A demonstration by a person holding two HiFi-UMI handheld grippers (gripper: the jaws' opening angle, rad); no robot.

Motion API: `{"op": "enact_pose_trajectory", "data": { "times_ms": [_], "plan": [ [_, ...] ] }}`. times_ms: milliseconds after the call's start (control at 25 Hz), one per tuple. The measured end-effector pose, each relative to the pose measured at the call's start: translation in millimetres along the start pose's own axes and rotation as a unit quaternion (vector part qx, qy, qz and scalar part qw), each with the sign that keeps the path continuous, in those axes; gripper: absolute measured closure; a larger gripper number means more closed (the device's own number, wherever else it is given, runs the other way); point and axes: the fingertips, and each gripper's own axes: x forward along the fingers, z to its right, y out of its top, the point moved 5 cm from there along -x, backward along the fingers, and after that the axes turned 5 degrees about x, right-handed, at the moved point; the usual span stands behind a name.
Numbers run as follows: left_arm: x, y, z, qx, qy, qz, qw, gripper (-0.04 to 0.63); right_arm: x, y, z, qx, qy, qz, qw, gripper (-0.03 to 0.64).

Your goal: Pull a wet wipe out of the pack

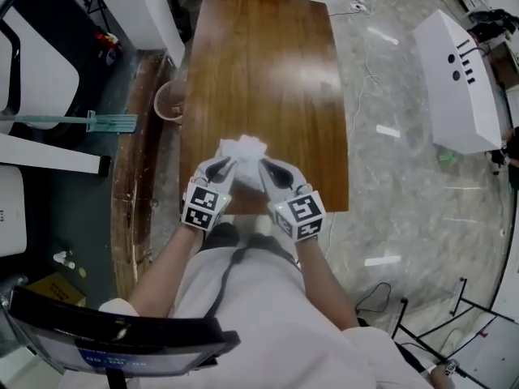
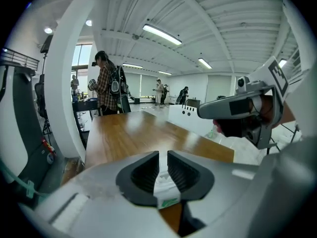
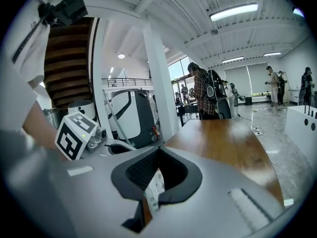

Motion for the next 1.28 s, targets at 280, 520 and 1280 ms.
{"op": "enact_pose_trajectory", "data": {
  "times_ms": [280,520,1280],
  "plan": [
    [25,-11,-1,0.025,-0.037,-0.023,0.9988,0.513,22,-24,5,0.007,-0.021,-0.018,1.000,0.609],
    [42,-18,-1,0.024,-0.039,-0.040,0.9981,0.500,27,-41,11,0.027,-0.041,-0.038,0.998,0.609],
    [52,-36,-34,-0.064,-0.003,-0.060,0.9961,0.589,45,-58,17,0.035,-0.047,-0.072,0.996,0.609]
  ]
}}
